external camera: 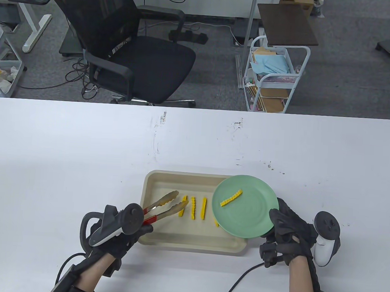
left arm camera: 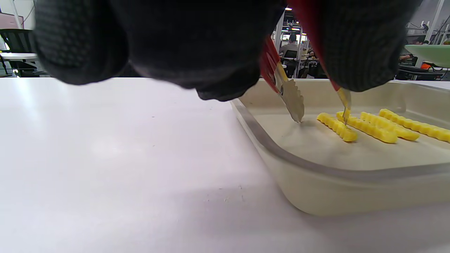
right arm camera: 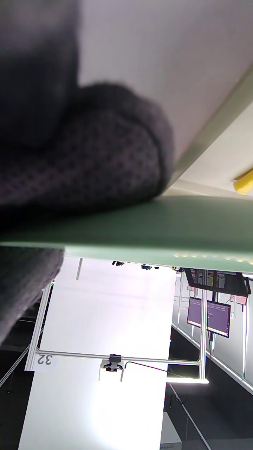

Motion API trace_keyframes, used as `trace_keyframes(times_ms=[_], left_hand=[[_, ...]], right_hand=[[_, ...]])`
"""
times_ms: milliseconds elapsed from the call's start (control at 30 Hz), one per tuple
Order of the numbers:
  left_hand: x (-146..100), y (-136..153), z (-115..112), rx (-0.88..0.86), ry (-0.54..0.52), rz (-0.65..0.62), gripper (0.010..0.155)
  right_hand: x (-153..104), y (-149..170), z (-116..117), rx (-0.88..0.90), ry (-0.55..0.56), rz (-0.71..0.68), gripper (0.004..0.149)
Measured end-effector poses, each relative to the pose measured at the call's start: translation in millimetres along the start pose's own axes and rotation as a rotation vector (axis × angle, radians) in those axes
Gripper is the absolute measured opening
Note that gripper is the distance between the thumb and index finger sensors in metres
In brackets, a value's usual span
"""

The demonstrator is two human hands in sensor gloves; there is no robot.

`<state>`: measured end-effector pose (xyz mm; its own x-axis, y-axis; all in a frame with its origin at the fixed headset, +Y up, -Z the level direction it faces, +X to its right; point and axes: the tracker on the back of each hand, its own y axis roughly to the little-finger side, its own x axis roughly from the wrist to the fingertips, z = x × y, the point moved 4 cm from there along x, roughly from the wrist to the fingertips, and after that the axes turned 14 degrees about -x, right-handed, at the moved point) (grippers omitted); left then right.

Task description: Hold plate and receive fries gripped by tongs from baking tray

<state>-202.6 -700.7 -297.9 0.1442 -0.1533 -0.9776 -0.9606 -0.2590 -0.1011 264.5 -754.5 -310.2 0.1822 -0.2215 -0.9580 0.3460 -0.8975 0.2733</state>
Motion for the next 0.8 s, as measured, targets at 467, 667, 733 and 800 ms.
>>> trace_keyframes(times_ms=[467, 667, 733, 800], left_hand=[[0.5, 7.0, 5.6, -0.064, -0.006, 0.007, 0.066], [0.4, 10.7, 23.8, -0.151, -0.065, 0.005, 0.066], [0.0, 8.4, 32.4, -0.209, -0.093, -0.007, 0.066], [-2.1, 2.3, 41.9, -0.271, -0.155, -0.049, 0.067]], right_hand=[[0.5, 0.7, 0.6, 0.001, -0.006, 0.002, 0.056], [1.0, 1.5, 0.8, -0.001, -0.005, 0.007, 0.056], [1.2, 1.7, 0.9, -0.001, -0.006, 0.008, 0.056], [1.6, 2.4, 1.5, 0.01, -0.012, 0.011, 0.056]])
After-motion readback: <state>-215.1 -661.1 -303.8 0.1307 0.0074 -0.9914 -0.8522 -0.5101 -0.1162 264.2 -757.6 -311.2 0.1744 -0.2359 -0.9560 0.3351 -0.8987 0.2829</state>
